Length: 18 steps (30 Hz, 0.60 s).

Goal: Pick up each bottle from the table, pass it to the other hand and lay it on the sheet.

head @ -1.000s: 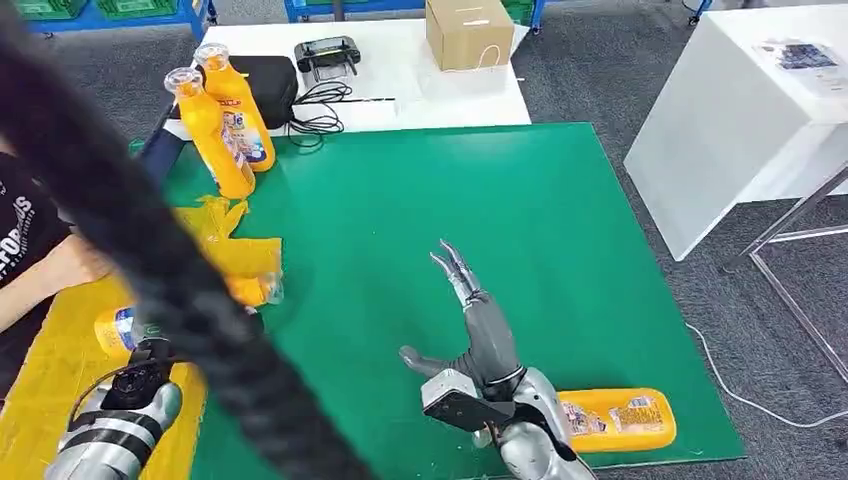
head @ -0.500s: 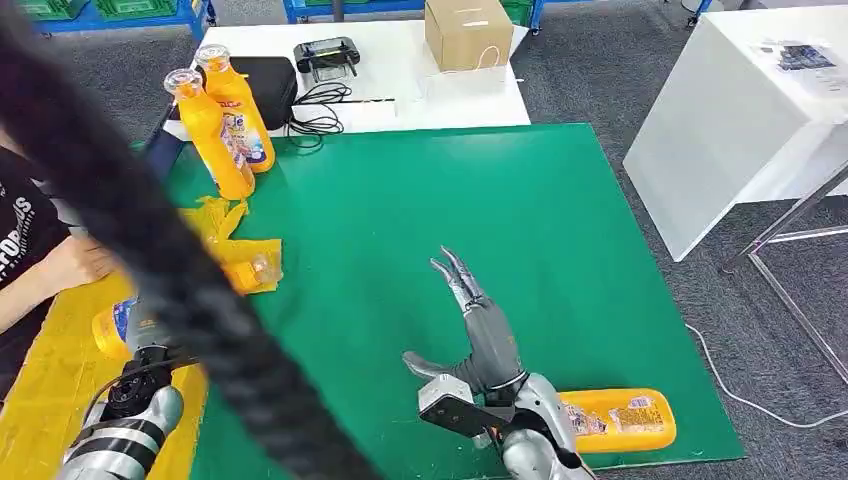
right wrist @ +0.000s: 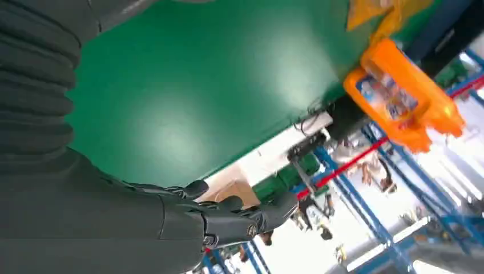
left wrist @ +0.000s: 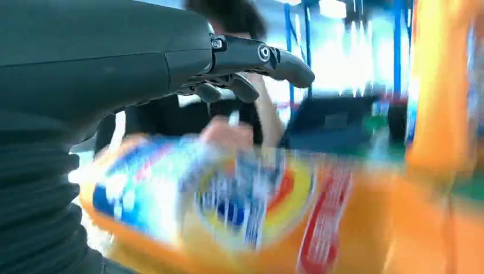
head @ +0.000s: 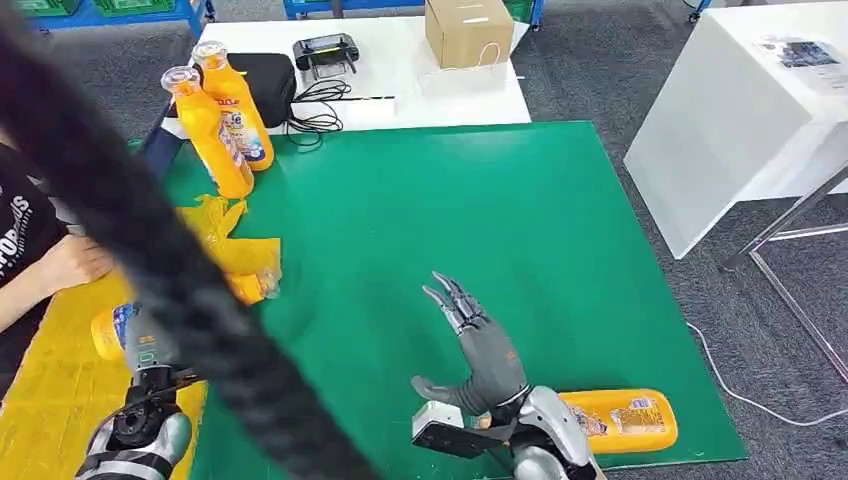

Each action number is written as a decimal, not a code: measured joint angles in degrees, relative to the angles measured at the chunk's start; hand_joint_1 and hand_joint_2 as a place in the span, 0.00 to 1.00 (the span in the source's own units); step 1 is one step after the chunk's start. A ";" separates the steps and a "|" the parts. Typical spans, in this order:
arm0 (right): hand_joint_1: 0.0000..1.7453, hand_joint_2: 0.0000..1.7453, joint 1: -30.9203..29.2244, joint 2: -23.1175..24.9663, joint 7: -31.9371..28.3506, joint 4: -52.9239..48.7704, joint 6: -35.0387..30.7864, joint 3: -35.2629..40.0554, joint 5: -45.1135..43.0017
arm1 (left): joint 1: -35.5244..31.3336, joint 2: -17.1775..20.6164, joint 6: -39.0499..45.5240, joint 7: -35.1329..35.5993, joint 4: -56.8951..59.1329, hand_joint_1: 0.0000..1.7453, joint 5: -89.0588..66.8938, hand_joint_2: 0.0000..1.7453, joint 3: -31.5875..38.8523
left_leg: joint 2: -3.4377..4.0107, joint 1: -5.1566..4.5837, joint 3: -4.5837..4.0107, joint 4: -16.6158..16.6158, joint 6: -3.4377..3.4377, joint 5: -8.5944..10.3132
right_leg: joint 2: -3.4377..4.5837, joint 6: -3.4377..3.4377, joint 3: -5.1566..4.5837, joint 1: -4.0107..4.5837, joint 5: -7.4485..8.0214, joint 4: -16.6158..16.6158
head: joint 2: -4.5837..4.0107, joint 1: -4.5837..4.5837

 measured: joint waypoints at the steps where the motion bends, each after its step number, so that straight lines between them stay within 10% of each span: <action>1: 0.00 1.00 0.46 -0.85 -0.53 -0.35 0.81 0.44 -0.04 | 0.55 -0.44 3.01 -1.52 -1.56 0.00 0.65 1.00 0.41 | 0.00 0.00 -0.04 0.00 0.00 0.00 | -0.01 0.00 -0.02 0.00 0.00 0.00 | 0.00 0.00; 10: 0.00 1.00 7.33 -12.29 -3.91 -6.07 2.14 2.27 -7.38 | 7.21 -4.46 -7.61 -23.16 -15.76 0.00 36.12 1.00 1.59 | -0.05 -0.15 -0.26 0.02 0.14 -0.12 | -0.03 0.03 -0.19 -0.13 -0.02 -0.02 | 0.00 0.02; 18: 0.00 1.00 13.17 -20.91 -3.52 -10.03 1.92 0.20 -6.89 | 11.72 -6.44 -14.35 -27.64 -24.71 0.00 46.12 1.00 1.51 | -0.01 -0.14 -0.25 0.02 0.21 -0.18 | -0.01 0.03 -0.23 -0.12 -0.02 -0.05 | 0.00 0.00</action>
